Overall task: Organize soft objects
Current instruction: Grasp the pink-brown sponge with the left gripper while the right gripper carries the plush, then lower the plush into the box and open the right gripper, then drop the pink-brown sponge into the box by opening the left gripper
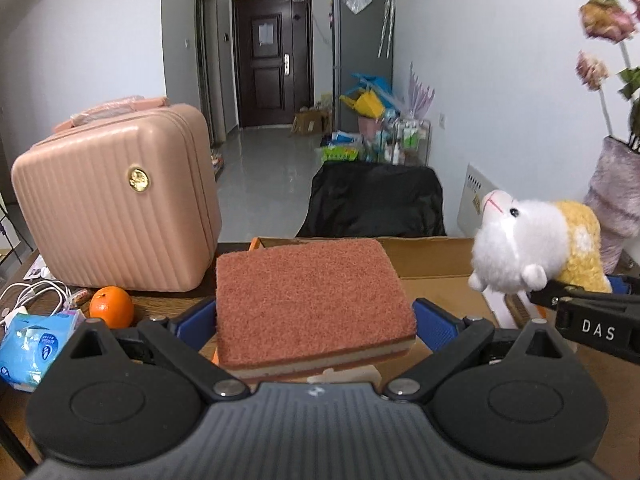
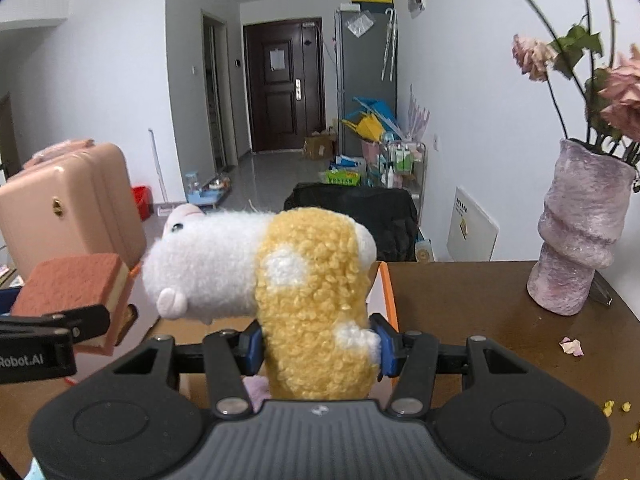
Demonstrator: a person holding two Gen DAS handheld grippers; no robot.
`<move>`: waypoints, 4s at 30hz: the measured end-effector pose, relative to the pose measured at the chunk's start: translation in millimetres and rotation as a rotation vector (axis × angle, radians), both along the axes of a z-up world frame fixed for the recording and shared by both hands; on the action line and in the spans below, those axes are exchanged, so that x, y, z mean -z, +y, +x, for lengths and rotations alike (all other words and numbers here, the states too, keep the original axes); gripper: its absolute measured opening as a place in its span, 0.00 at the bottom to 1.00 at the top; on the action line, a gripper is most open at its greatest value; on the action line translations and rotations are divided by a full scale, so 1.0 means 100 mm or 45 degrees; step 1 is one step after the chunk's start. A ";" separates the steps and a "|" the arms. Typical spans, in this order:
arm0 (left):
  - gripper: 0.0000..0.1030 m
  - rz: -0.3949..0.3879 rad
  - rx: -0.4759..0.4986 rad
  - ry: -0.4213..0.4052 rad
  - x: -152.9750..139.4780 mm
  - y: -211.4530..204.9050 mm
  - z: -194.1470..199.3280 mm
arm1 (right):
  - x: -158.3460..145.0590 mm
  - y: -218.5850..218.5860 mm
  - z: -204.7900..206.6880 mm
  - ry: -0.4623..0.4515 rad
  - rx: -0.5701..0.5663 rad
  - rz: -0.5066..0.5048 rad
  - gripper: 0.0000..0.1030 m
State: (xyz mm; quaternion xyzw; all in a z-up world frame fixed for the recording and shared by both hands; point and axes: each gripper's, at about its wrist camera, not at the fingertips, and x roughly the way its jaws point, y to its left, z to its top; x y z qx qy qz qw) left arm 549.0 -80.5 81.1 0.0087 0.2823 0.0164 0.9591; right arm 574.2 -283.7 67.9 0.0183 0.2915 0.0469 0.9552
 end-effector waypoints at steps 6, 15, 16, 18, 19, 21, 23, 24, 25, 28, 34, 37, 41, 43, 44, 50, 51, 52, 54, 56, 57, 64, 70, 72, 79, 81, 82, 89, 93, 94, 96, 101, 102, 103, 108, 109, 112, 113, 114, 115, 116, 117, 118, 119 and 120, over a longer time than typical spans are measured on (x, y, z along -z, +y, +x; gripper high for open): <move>0.99 0.036 -0.014 0.098 0.15 -0.03 0.35 | 0.16 0.07 0.29 0.091 -0.016 -0.036 0.50; 0.99 0.038 -0.021 0.204 0.37 0.00 0.61 | 0.34 0.22 0.46 0.143 -0.033 -0.070 0.45; 0.99 0.039 -0.024 0.207 0.38 0.01 0.63 | 0.34 0.23 0.47 0.140 -0.035 -0.072 0.45; 1.00 0.037 -0.029 0.210 0.40 0.03 0.65 | 0.35 0.24 0.46 0.139 -0.032 -0.082 0.46; 1.00 0.034 -0.029 0.211 0.41 0.03 0.66 | 0.36 0.24 0.45 0.134 -0.034 -0.084 0.46; 1.00 0.030 -0.021 0.220 0.43 0.04 0.67 | 0.35 0.24 0.40 0.114 -0.044 -0.087 0.61; 1.00 0.014 -0.008 0.225 0.43 0.06 0.66 | 0.33 0.23 0.37 0.076 -0.046 -0.105 0.85; 1.00 0.000 -0.005 0.225 0.43 0.07 0.66 | 0.31 0.22 0.35 0.060 -0.045 -0.115 0.86; 1.00 -0.011 -0.010 0.225 0.42 0.09 0.65 | 0.29 0.22 0.32 0.051 -0.048 -0.124 0.86; 1.00 -0.044 -0.022 0.231 0.41 0.13 0.65 | 0.26 0.22 0.25 0.039 -0.058 -0.141 0.92; 1.00 -0.061 -0.021 0.238 0.39 0.17 0.63 | 0.26 0.21 0.14 0.027 -0.054 -0.148 0.98; 1.00 -0.060 -0.012 0.232 0.38 0.15 0.62 | 0.26 0.19 0.06 0.016 -0.053 -0.147 0.98; 1.00 -0.053 -0.008 0.229 0.40 0.11 0.64 | 0.27 0.19 0.01 0.003 -0.057 -0.147 0.99; 0.99 -0.055 -0.003 0.220 0.43 0.10 0.64 | 0.27 0.19 0.00 -0.003 -0.061 -0.145 0.99; 0.99 -0.049 0.002 0.209 0.43 0.09 0.64 | 0.27 0.19 -0.01 -0.006 -0.061 -0.144 0.99; 1.00 -0.004 0.034 0.171 0.44 -0.01 0.63 | 0.29 0.16 -0.02 -0.015 -0.058 -0.133 0.99; 1.00 -0.016 0.049 0.169 0.44 -0.02 0.62 | 0.29 0.16 -0.02 -0.015 -0.056 -0.132 0.99; 1.00 -0.025 0.059 0.170 0.44 -0.03 0.62 | 0.30 0.15 -0.02 -0.015 -0.056 -0.130 0.99; 1.00 -0.031 0.057 0.170 0.44 -0.05 0.61 | 0.31 0.14 -0.03 -0.015 -0.053 -0.127 0.99; 1.00 -0.029 0.047 0.169 0.43 -0.07 0.62 | 0.32 0.13 -0.04 -0.016 -0.055 -0.122 0.99; 1.00 -0.033 0.048 0.166 0.43 -0.07 0.62 | 0.32 0.13 -0.05 -0.016 -0.057 -0.120 0.99; 1.00 -0.102 0.049 0.203 0.46 -0.04 0.63 | 0.35 0.18 -0.12 -0.033 -0.119 -0.080 0.98; 0.98 -0.138 0.029 0.197 0.46 0.00 0.64 | 0.38 0.23 -0.13 -0.035 -0.140 -0.072 0.98; 0.98 -0.096 0.022 0.153 0.45 -0.02 0.62 | 0.38 0.24 -0.13 -0.036 -0.142 -0.074 0.99; 1.00 -0.107 0.053 0.141 0.43 -0.05 0.60 | 0.37 0.23 -0.17 -0.047 -0.141 -0.075 0.98; 1.00 -0.111 0.045 0.149 0.43 -0.06 0.61 | 0.37 0.23 -0.17 -0.049 -0.141 -0.072 0.98; 1.00 -0.103 0.039 0.156 0.43 -0.07 0.61 | 0.37 0.22 -0.17 -0.050 -0.141 -0.070 0.98; 1.00 -0.095 -0.009 0.218 0.48 -0.09 0.67 | 0.40 0.27 -0.20 -0.051 -0.191 -0.033 0.98; 1.00 -0.204 0.038 0.219 0.49 0.00 0.65 | 0.42 0.31 -0.18 -0.050 -0.245 0.019 0.98; 1.00 -0.214 0.047 0.218 0.49 0.00 0.64 | 0.43 0.33 -0.18 -0.052 -0.260 0.031 0.98; 1.00 -0.215 0.065 0.217 0.47 -0.01 0.63 | 0.45 0.38 -0.17 -0.054 -0.281 0.044 0.97; 1.00 -0.235 0.128 0.222 0.44 -0.09 0.58 | 0.50 0.44 -0.09 -0.040 -0.231 0.022 0.94; 1.00 -0.238 0.135 0.223 0.44 -0.10 0.57 | 0.52 0.45 -0.07 -0.031 -0.217 0.012 0.94; 1.00 -0.234 0.134 0.219 0.43 -0.10 0.55 | 0.53 0.46 -0.05 -0.023 -0.201 -0.003 0.93; 1.00 -0.260 0.178 0.212 0.36 -0.12 0.48 | 0.57 0.42 -0.03 -0.006 -0.179 -0.004 0.91; 1.00 -0.250 0.176 0.202 0.35 -0.12 0.47 | 0.56 0.41 -0.04 -0.009 -0.178 -0.002 0.91; 1.00 -0.228 0.157 0.195 0.34 -0.12 0.45 | 0.54 0.38 -0.09 -0.020 -0.192 0.013 0.92; 1.00 -0.234 0.148 0.204 0.34 -0.11 0.46 | 0.52 0.37 -0.11 -0.027 -0.200 0.020 0.92; 1.00 -0.237 0.139 0.208 0.34 -0.10 0.47 | 0.51 0.38 -0.14 -0.036 -0.206 0.022 0.92; 1.00 -0.238 0.130 0.209 0.34 -0.09 0.47 | 0.50 0.37 -0.16 -0.042 -0.208 0.019 0.92; 1.00 -0.236 0.122 0.207 0.34 -0.07 0.47 | 0.48 0.38 -0.18 -0.047 -0.208 0.014 0.92; 1.00 -0.233 0.114 0.205 0.34 -0.06 0.47 | 0.47 0.37 -0.20 -0.051 -0.209 0.012 0.92; 1.00 -0.231 0.108 0.204 0.34 -0.04 0.46 | 0.45 0.36 -0.24 -0.055 -0.209 0.012 0.92; 1.00 -0.230 0.104 0.203 0.33 -0.02 0.44 | 0.43 0.35 -0.26 -0.057 -0.205 0.012 0.92; 1.00 -0.225 0.096 0.201 0.32 -0.01 0.42 | 0.41 0.33 -0.29 -0.060 -0.200 0.012 0.92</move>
